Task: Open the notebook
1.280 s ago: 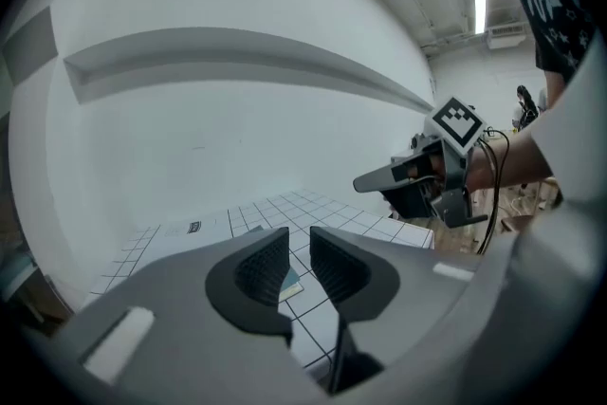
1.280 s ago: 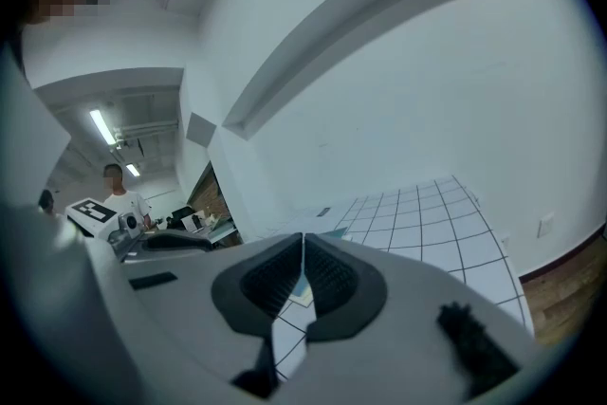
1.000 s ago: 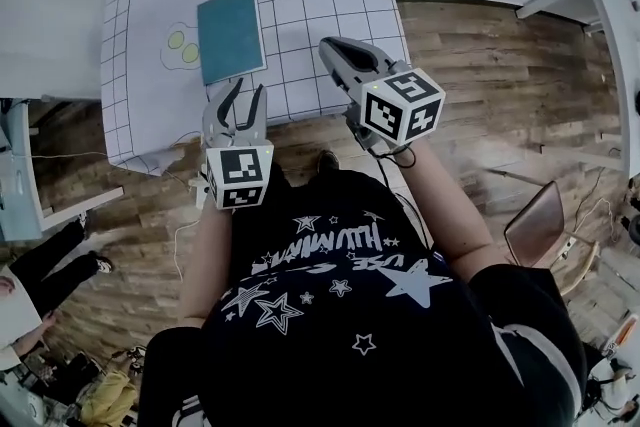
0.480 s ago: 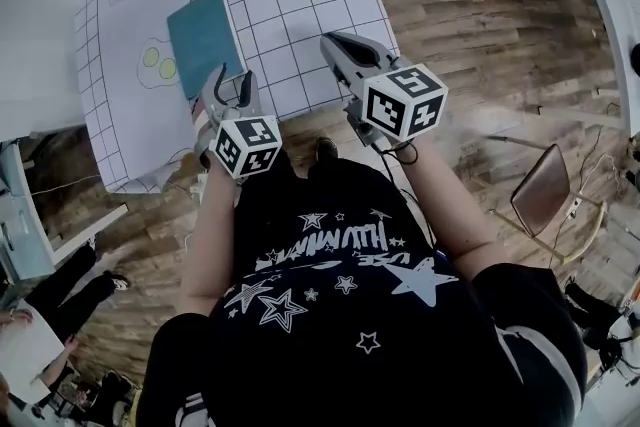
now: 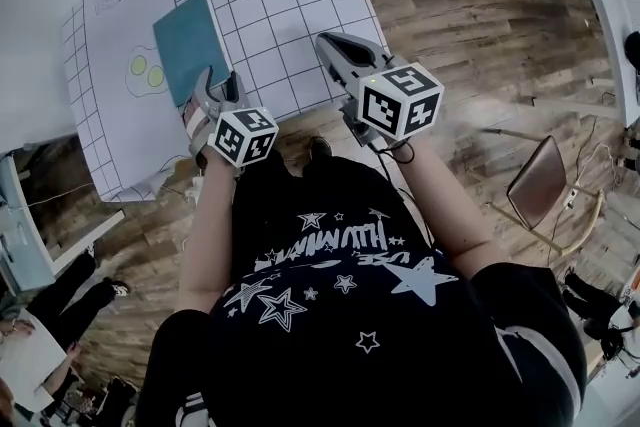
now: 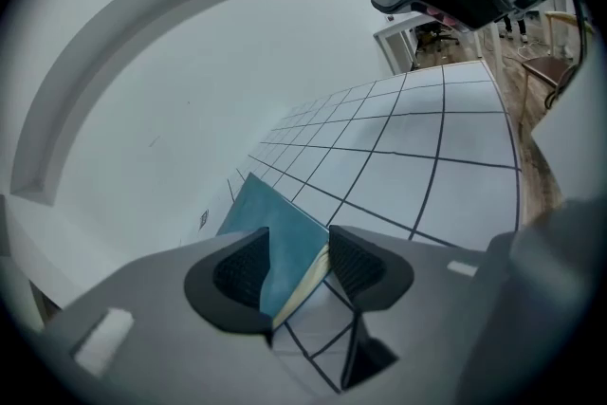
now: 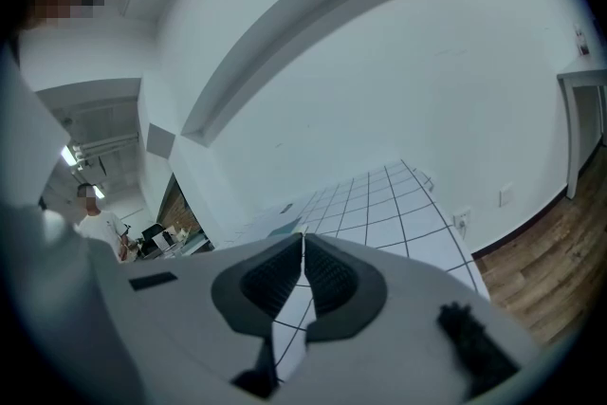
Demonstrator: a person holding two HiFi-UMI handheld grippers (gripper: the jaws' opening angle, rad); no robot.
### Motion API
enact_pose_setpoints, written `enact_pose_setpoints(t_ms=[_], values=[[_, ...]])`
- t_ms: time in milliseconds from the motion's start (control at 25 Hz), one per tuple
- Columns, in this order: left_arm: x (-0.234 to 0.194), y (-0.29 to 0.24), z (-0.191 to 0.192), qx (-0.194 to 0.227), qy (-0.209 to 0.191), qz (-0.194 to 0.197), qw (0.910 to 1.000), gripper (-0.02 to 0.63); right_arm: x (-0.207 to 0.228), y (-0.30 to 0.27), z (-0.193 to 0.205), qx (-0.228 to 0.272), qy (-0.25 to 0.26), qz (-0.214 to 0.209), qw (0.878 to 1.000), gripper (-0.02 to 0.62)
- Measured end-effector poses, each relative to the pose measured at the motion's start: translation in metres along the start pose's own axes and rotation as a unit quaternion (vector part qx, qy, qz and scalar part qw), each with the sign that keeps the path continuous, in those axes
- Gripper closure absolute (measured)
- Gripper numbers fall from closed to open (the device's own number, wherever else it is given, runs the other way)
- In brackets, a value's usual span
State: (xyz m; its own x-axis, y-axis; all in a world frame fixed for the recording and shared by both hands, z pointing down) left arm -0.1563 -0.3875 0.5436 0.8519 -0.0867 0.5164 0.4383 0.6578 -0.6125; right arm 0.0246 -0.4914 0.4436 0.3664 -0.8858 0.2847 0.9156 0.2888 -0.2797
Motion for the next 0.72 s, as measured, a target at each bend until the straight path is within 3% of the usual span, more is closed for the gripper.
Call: enact_pose_setpoints(t_ms=[440, 720], values=[[0.006, -0.005, 0.002, -0.038, 0.008, -0.006, 0.9992, 0.531, 0.007, 0.004, -0.001, 0.005, -0.007, -0.007, 1.000, 0.577], [-0.013, 0.012, -0.008, -0.026, 0.032, -0.012, 0.9991, 0.557, 0.008, 0.005, -0.004, 0.016, -0.011, -0.004, 1.000, 0.578]])
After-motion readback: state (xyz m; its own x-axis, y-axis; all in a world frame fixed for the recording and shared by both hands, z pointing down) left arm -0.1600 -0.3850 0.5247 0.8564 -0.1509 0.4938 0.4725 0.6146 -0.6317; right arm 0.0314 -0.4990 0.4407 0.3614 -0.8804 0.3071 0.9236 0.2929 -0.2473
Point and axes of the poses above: the fingertips, and each gripper's own axes: y backward along the fingers, x to its right, z out of its underside, the point moved 4 cm from there along y, backward along the fingers, and after that the axes turned 11 degrees about y, right-handed, at the moved point
